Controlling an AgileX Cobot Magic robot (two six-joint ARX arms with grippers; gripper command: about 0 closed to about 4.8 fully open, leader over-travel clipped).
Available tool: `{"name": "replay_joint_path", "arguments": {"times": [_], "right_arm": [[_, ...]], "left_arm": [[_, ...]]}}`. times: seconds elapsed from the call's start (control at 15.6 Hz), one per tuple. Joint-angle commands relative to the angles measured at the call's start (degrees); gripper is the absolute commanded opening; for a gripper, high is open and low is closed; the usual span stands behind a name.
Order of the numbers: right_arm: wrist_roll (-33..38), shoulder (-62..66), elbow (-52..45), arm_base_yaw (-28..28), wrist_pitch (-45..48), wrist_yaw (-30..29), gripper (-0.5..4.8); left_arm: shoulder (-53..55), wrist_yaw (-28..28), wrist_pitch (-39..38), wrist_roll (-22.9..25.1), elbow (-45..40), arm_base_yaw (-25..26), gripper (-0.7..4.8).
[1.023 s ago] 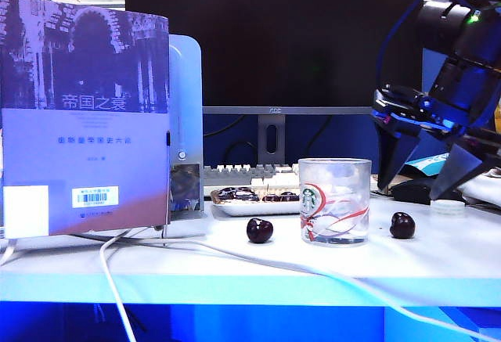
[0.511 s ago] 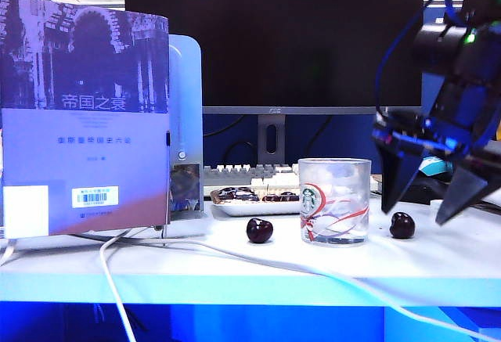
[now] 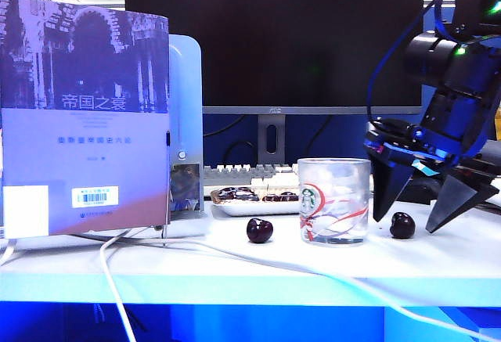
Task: Pick up the cherry on the right side of the glass and put it inside the glass.
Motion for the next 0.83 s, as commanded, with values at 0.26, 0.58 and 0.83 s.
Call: {"name": "replay_joint_path", "arguments": {"times": [0.26,0.58,0.83], "right_arm": [[1.0,2.6,0.4,1.2,1.6,-0.5,3.45],[1.3,2.6,0.4,1.2,-0.5,2.9,3.44],[1.3,2.6,0.4,1.2,-2.5,5.7,3.44]], "left_arm": [[-0.2,0.2,-0.7,0.3,0.0,0.0,-0.05],[-0.2,0.2,-0.7,0.3,0.0,0.0,-0.05],[-0.2,0.2,-0.7,0.3,0.0,0.0,-0.05]]}}
